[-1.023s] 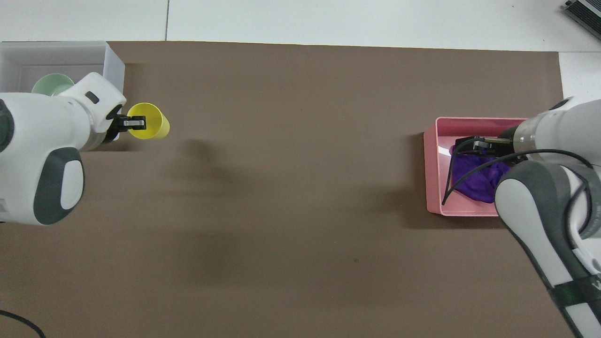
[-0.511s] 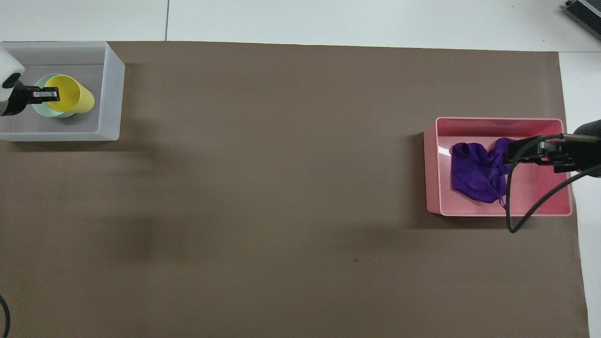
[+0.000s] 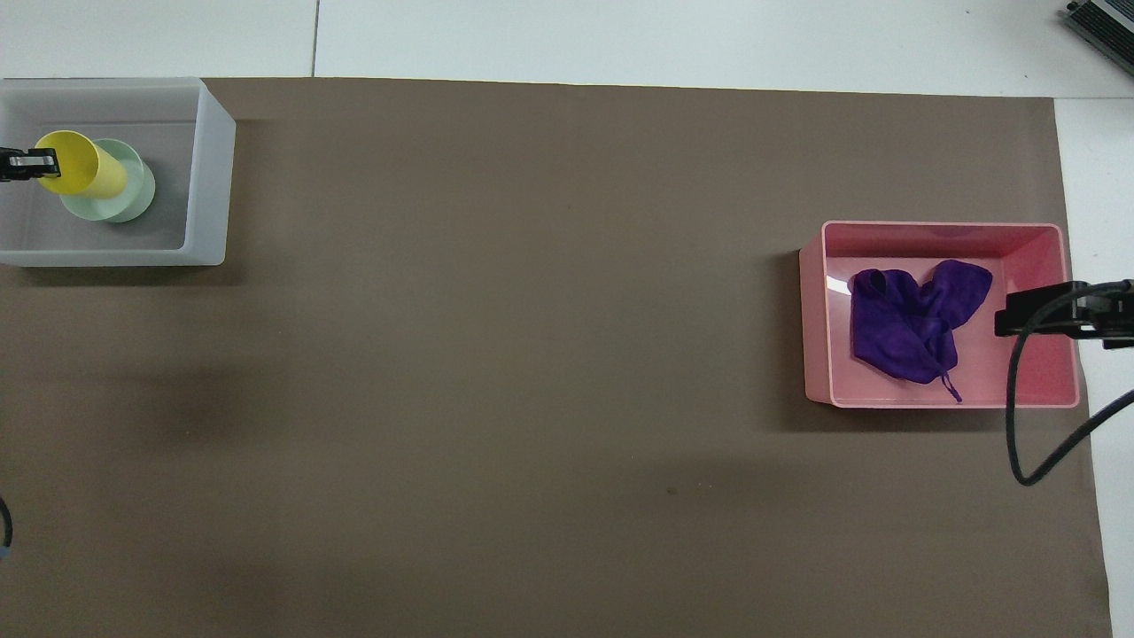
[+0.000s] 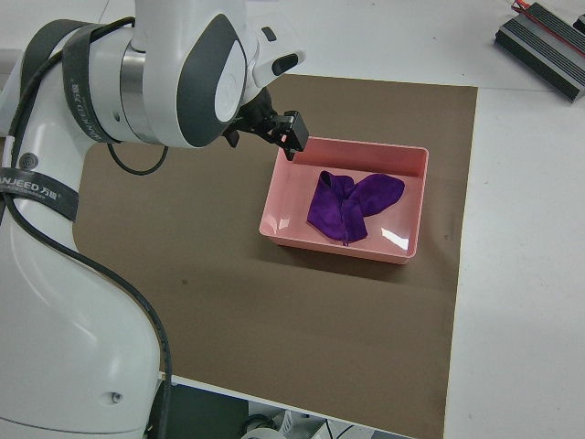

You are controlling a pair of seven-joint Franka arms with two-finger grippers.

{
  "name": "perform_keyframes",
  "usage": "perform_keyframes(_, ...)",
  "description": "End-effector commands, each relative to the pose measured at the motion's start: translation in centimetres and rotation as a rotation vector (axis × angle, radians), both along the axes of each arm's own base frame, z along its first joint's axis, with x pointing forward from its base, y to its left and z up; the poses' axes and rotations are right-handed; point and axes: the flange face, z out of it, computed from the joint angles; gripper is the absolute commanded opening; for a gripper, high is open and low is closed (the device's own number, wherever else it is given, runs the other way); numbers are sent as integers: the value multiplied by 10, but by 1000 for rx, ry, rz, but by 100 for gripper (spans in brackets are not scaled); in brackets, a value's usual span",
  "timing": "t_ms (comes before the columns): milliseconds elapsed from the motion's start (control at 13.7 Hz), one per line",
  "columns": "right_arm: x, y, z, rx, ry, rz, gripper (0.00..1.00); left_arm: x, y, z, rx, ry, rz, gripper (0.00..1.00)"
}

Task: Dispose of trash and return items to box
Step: 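Lower the yellow cup into the green bowl with the left gripper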

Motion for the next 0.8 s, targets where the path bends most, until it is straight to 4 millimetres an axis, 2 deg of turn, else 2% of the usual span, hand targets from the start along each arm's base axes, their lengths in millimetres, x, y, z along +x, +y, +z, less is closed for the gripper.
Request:
perform_keyframes(0, 3, -5, -1, -48, -13, 40, 100, 9, 16, -13, -15, 1, -1, 0)
perform_keyframes(73, 4, -4, -1, -44, -14, 41, 100, 8, 15, -15, -17, -6, 1, 0)
perform_keyframes(219, 2, 0, -2, -34, -2, 42, 100, 6, 19, -33, -26, 12, 9, 0)
perform_keyframes(365, 1, 4, 9, 27, 19, 39, 100, 5, 16, -35, -42, 23, 11, 0)
perform_keyframes(438, 3, 4, 12, 24, 25, 39, 100, 5, 16, -36, -40, 25, 11, 14)
perform_keyframes(511, 3, 4, 10, 23, 25, 42, 100, 5, 16, -36, -40, 25, 11, 53)
perform_keyframes(658, 2, 3, 9, 20, 24, 45, 100, 5, 15, -36, -40, 25, 8, 100)
perform_keyframes(731, 1, 4, 7, 20, 27, 45, 100, 7, 11, -35, -37, 21, 1, 100)
